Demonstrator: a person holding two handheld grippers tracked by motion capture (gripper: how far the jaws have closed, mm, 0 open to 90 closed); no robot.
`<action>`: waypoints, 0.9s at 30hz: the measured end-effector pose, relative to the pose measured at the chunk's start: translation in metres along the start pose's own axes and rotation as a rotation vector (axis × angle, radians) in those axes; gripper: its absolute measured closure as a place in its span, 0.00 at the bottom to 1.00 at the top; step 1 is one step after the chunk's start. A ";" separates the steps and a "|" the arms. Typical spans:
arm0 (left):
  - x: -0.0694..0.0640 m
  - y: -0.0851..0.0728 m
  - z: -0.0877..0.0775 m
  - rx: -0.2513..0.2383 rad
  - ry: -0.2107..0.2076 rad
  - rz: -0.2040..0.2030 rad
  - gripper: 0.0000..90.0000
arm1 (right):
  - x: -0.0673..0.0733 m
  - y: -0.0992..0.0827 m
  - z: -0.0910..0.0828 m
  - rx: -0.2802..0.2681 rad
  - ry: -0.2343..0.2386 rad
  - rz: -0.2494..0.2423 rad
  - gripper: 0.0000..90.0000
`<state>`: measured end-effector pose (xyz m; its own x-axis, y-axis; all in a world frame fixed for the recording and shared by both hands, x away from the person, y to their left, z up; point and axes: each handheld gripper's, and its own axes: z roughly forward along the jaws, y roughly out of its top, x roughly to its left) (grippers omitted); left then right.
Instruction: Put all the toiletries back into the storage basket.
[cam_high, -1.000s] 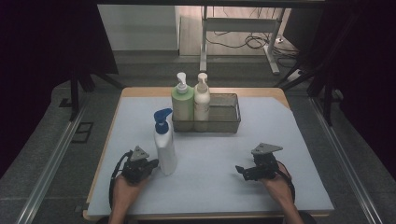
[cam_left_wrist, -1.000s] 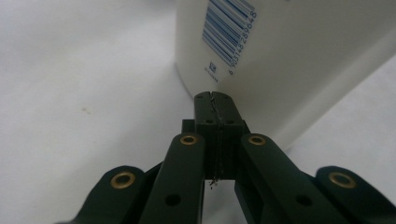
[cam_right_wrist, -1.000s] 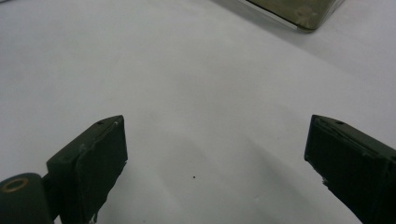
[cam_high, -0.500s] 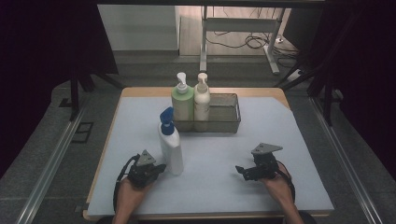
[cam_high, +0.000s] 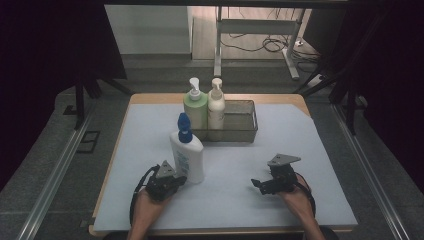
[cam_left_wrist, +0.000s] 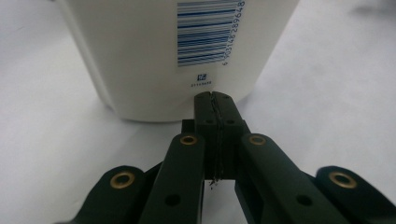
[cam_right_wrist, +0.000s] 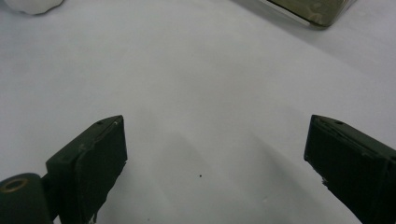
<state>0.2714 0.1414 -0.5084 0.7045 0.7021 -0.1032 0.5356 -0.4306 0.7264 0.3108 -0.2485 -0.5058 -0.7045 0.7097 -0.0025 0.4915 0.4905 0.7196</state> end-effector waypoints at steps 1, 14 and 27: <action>-0.001 0.000 0.001 0.003 0.000 0.002 1.00 | 0.000 0.000 0.000 0.000 0.000 -0.001 0.06; 0.002 -0.009 -0.009 0.013 0.057 -0.008 0.81 | -0.001 0.000 -0.001 0.004 0.029 0.008 0.02; 0.022 -0.025 -0.021 0.054 0.191 -0.069 0.21 | 0.006 0.007 -0.004 -0.019 0.085 -0.005 0.00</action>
<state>0.2636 0.1800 -0.5144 0.5672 0.8234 -0.0173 0.6076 -0.4042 0.6837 0.3083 -0.2427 -0.4981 -0.7484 0.6611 0.0524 0.4786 0.4838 0.7327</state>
